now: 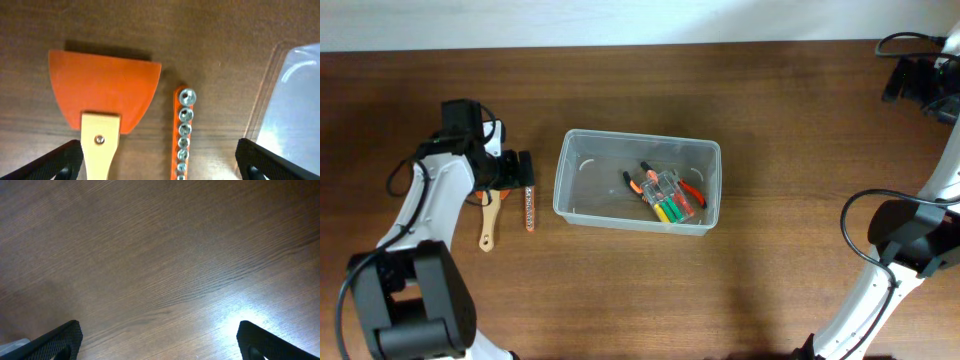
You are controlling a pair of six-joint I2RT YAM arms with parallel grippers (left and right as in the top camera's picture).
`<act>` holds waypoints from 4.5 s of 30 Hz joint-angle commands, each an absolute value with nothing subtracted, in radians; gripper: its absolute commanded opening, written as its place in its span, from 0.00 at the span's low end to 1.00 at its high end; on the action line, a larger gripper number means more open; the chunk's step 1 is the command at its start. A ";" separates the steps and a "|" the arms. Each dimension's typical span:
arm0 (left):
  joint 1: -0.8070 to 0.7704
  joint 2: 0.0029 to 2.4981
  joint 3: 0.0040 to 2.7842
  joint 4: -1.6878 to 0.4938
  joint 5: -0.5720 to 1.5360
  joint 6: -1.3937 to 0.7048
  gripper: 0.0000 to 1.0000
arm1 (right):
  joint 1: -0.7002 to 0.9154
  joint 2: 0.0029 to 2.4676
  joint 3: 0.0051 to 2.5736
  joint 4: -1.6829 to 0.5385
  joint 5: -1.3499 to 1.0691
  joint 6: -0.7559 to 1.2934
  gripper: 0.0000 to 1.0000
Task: Pack container
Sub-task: 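Lower the left gripper onto the socket rail and close on it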
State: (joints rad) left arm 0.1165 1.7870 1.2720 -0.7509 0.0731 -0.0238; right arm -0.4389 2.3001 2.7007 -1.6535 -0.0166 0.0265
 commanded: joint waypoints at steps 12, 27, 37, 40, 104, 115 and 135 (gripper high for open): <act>0.099 1.912 1.299 -0.795 0.146 0.047 0.99 | -0.439 2.292 2.719 -1.653 -0.018 0.035 0.99; 0.052 1.917 1.297 -0.775 0.142 0.062 0.97 | -0.439 2.292 2.719 -1.653 -0.018 0.035 0.99; 0.052 1.917 1.296 -0.775 0.142 0.062 0.68 | -0.439 2.292 2.719 -1.653 -0.018 0.035 0.99; 0.052 1.920 1.293 -0.775 0.126 0.061 0.67 | -0.439 2.292 2.719 -1.653 -0.018 0.035 0.99; -0.041 2.066 1.291 -0.794 -0.031 -0.030 0.54 | -0.439 2.292 2.719 -1.653 -0.018 0.035 0.99; -0.021 2.066 1.291 -0.794 -0.035 -0.043 0.48 | -0.439 2.292 2.719 -1.653 -0.018 0.035 0.99; 0.018 2.066 1.291 -0.797 -0.033 -0.057 0.42 | -0.439 2.292 2.719 -1.653 -0.018 0.035 0.99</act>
State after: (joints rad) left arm 0.0090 2.0113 1.3186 -0.7937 -0.0189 -0.0498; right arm -0.4389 2.3001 2.7007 -1.6531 -0.0166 0.0265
